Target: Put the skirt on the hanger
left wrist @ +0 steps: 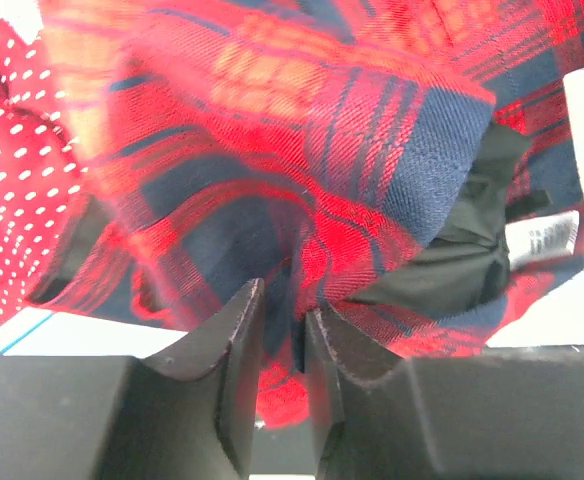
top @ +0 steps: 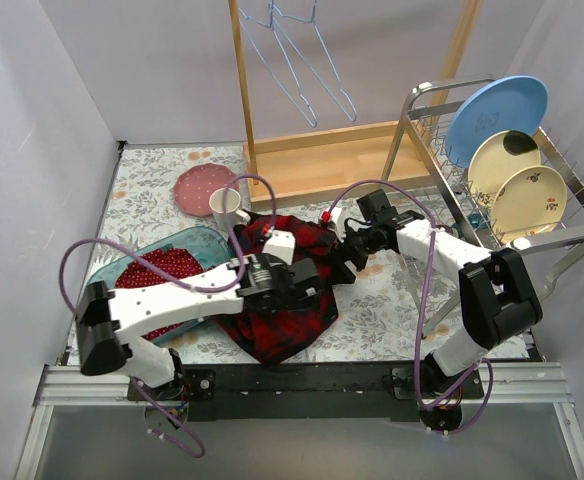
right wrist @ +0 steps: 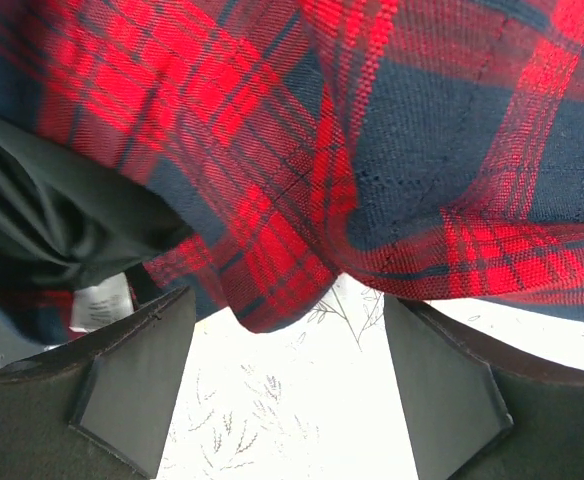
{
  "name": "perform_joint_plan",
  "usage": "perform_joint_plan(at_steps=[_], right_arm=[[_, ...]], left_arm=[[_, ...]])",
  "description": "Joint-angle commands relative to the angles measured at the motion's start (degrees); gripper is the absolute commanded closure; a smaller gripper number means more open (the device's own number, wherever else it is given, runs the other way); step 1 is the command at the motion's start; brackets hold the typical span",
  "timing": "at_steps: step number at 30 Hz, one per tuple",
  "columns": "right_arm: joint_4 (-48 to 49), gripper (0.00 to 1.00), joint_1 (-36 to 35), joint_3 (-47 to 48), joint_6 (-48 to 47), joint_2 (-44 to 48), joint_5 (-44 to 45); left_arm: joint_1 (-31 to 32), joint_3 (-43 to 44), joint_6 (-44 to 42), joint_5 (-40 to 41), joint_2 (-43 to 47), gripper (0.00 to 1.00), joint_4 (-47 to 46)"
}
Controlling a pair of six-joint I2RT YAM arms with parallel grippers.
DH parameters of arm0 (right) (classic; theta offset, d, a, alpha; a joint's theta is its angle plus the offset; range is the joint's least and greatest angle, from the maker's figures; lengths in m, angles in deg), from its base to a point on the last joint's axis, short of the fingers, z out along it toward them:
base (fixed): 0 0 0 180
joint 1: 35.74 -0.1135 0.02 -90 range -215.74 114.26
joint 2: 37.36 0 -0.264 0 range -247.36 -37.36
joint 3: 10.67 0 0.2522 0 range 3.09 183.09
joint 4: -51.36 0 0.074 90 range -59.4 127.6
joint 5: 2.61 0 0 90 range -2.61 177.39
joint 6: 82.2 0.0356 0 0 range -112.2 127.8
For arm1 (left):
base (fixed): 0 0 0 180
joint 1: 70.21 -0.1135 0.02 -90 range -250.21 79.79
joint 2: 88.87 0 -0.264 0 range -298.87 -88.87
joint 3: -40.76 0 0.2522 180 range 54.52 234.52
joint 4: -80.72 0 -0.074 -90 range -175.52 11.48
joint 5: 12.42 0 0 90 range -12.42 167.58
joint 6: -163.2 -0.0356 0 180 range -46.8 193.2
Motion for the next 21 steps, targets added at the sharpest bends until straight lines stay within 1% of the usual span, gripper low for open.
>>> perform_joint_plan(at_steps=[1,5,8,9,11,12,14,15,16,17,18,20,21], right_arm=[[1.6,0.17,-0.8,-0.2,-0.3,-1.2,0.6],[2.0,0.16,-1.9,0.3,-0.3,-2.2,1.9],[1.8,0.21,-3.1,1.6,-0.7,-3.1,3.9],[1.5,0.28,-3.3,2.2,-0.8,-3.1,4.4],[1.5,0.34,-3.4,3.6,-0.9,-1.8,6.8],[1.7,0.42,-3.3,3.9,-0.9,-0.9,8.0],[3.4,0.50,-3.3,4.2,-1.0,2.2,11.5],[3.7,0.63,-3.3,4.7,-1.1,3.1,12.5],[3.8,0.70,-3.3,5.1,-1.2,4.2,13.6],[3.8,0.76,-3.3,5.5,-1.4,4.5,13.9],[3.7,0.80,-3.3,6.3,-1.4,4.9,13.9],[3.2,0.83,-3.3,6.8,-1.3,4.8,13.1],[2.8,0.94,-3.3,7.1,-1.1,4.5,12.8]], left_arm=[[-2.8,-4.6,-0.3,-3.2,11.0,0.81,-4.2],[-5.6,-8.3,-2.2,-7.3,17.1,0.83,-8.2],[-7.7,-10.0,-3.4,-9.0,20.4,0.84,-9.6],[-8.2,-10.4,-3.6,-9.4,21.0,0.84,-9.6],[-9.2,-10.8,-3.9,-9.8,22.1,0.84,-9.4],[-9.5,-10.8,-4.3,-9.8,23.0,0.85,-9.2],[-10.3,-10.6,-5.0,-10.0,24.0,0.87,-9.0],[-10.6,-10.6,-5.7,-10.2,24.6,0.89,-9.0],[-11.0,-10.5,-5.9,-10.4,24.9,0.92,-9.1],[-11.3,-10.2,-6.2,-11.0,25.2,0.92,-9.3],[-11.4,-10.2,-6.7,-11.5,25.4,0.92,-10.1],[-11.4,-9.9,-7.2,-12.6,25.8,0.88,-11.6],[-11.4,-10.0,-7.7,-14.6,26.1,0.85,-13.7]])
